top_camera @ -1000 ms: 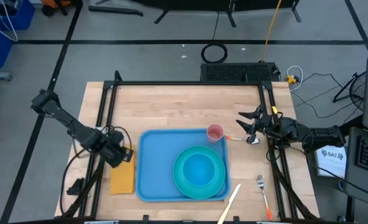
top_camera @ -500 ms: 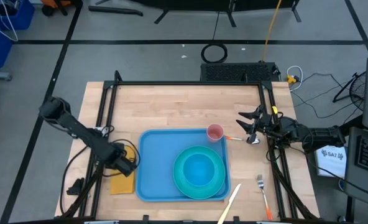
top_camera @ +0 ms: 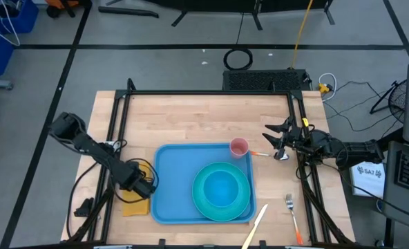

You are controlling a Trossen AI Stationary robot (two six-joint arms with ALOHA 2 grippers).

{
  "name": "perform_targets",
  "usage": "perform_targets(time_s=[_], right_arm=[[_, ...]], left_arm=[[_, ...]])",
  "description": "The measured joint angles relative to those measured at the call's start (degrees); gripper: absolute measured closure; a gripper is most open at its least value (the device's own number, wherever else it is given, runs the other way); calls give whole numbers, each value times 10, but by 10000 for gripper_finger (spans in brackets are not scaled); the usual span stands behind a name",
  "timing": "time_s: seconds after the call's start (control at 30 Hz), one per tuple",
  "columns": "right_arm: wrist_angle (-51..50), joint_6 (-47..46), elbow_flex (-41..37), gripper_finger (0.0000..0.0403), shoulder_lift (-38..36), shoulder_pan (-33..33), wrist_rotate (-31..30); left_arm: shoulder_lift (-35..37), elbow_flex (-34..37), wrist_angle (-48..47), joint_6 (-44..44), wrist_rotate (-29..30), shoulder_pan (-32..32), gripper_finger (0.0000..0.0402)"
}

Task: Set up tray
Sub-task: Put the yellow napkin on the blue serving tray to the left of the blue plate

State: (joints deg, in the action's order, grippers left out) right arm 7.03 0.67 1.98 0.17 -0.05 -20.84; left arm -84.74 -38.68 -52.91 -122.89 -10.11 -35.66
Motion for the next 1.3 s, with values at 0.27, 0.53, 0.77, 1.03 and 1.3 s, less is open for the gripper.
perform_targets(time_s=[0.27, 0.53, 0.77, 1.03, 1.3], right_arm=[[0, 0, 0, 236, 0, 0, 0], [0, 0, 0, 236, 0, 0, 0], [0, 0, 0, 236, 0, 0, 0], [0, 0, 0, 236, 0, 0, 0], [0, 0, 0, 236, 0, 0, 0]], left_arm=[[-5, 2, -17, 3, 147, 11, 387], [9, -20, -34, 69, 144, 17, 398], [24, -88, -159, -39, 104, -32, 399], [10, -94, -159, -106, 66, -73, 397], [6, -64, -120, -61, 71, -52, 397]])
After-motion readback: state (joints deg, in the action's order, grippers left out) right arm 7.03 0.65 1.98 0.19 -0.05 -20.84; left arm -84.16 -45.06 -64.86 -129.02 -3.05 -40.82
